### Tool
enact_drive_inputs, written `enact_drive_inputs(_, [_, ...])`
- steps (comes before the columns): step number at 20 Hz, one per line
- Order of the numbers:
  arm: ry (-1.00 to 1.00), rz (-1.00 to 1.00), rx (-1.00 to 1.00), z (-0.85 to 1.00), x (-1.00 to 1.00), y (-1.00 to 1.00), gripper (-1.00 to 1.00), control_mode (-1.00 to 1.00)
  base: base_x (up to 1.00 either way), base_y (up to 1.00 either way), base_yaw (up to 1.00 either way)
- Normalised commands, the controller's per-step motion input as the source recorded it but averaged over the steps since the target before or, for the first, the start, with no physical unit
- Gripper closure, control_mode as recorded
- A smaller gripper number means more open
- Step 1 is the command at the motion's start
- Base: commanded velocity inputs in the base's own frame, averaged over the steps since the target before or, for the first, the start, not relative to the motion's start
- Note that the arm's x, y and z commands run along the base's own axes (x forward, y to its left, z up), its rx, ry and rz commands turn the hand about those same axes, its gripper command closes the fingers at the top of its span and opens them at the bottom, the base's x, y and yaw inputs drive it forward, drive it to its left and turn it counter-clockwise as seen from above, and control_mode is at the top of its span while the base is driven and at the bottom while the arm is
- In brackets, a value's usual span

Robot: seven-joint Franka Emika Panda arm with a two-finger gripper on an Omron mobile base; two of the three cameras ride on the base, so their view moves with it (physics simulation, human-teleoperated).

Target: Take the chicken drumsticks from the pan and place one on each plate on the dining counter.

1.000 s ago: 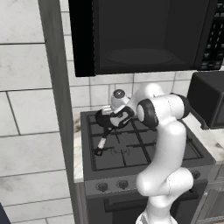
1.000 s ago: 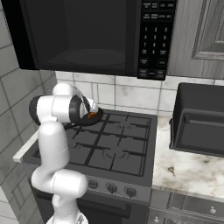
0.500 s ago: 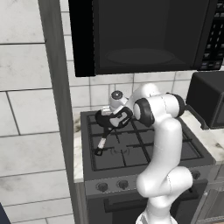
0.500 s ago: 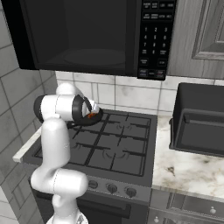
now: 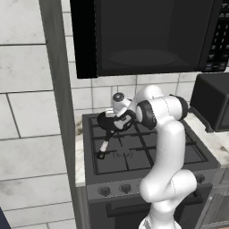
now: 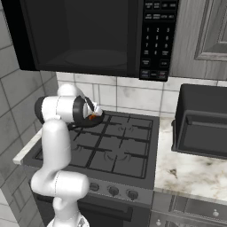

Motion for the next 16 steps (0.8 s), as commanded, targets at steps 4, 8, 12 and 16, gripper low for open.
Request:
enact_drive_inputs(4, [0.00, -0.05, 0.00, -0.14, 0.13, 0.00, -1.00, -1.00, 0.00, 0.00, 0.00])
enact_drive_inputs(8, [0.00, -0.04, 0.00, -0.13, 0.12, 0.00, -1.00, -1.00, 0.00, 0.00, 0.00])
enact_drive_inputs(12, [0.00, 0.00, 0.00, -0.12, 0.15, 0.00, -1.00, -1.00, 0.00, 0.00, 0.00])
enact_drive_inputs(16, [0.00, 0.00, 0.00, -0.10, 0.14, 0.00, -1.00, -1.00, 0.00, 0.00, 0.00])
